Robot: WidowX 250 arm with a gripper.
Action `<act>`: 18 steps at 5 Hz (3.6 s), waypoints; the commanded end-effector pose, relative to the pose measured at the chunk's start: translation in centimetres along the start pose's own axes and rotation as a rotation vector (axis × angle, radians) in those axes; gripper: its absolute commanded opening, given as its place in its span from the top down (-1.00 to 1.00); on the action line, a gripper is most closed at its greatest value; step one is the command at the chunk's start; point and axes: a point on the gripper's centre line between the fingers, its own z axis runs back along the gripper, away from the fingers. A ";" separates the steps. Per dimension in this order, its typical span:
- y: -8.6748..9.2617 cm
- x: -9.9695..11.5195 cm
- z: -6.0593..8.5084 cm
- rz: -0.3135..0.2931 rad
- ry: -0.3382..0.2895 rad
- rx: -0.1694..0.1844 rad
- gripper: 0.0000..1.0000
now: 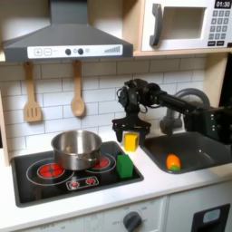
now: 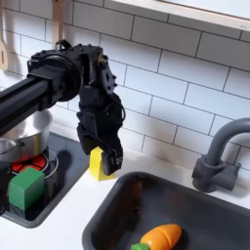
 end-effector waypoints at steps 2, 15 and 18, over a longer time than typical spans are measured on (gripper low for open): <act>-0.1 0.0 -0.8 0.005 0.008 -0.023 1.00; 6.3 -7.9 11.2 0.343 -0.062 0.318 1.00; 9.9 -8.5 10.2 0.390 -0.082 0.409 1.00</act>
